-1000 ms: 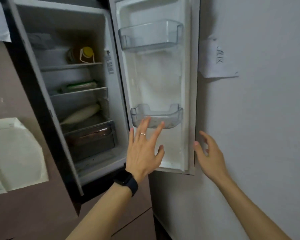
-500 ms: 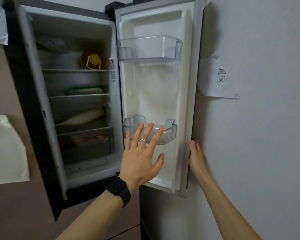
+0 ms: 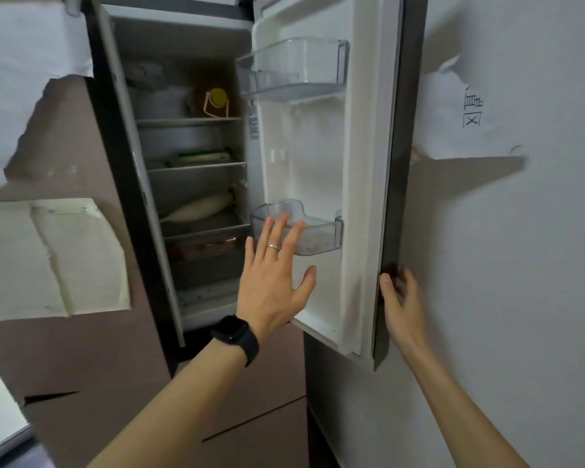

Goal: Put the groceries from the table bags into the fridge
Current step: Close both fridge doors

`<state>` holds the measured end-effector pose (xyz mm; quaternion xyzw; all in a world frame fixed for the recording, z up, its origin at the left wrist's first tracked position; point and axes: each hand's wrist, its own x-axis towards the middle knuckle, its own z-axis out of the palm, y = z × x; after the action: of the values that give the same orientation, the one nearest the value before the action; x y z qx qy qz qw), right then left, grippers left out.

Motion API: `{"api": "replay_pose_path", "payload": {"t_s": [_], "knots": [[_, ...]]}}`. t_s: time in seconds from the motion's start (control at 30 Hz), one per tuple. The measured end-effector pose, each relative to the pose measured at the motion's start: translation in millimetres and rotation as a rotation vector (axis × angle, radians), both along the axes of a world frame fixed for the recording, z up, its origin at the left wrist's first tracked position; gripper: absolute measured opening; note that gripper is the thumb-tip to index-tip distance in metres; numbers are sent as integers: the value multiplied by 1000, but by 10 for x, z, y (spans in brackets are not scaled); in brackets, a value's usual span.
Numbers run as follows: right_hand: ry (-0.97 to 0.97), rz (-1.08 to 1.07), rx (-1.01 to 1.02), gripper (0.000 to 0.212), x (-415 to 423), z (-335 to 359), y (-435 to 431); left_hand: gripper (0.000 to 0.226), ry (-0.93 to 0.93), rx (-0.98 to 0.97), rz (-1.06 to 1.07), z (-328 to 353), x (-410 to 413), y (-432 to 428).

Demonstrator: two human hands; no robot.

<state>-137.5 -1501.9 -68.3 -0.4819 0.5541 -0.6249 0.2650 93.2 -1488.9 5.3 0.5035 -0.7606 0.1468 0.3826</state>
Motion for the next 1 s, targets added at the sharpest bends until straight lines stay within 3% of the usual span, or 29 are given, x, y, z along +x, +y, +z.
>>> {"api": "replay_pose_path", "payload": {"t_s": [0.07,0.17,0.4,0.6,0.73,1.0], "knots": [[-23,-7,-8,81,156,46,140,74,42,28,-17,11,201,104],[15,-38,-22,65,461,127,330,78,94,71,-16,29,545,242],[130,-33,-85,43,1242,129,599,78,-10,72,217,77,1446,352],[222,-2,-105,58,1873,152,594,99,34,12,450,23,2026,353],[281,50,-243,75,2147,123,518,107,60,-24,489,72,2165,307],[543,68,-399,83,2519,38,177,104,-29,-51,506,74,2332,165]]}}
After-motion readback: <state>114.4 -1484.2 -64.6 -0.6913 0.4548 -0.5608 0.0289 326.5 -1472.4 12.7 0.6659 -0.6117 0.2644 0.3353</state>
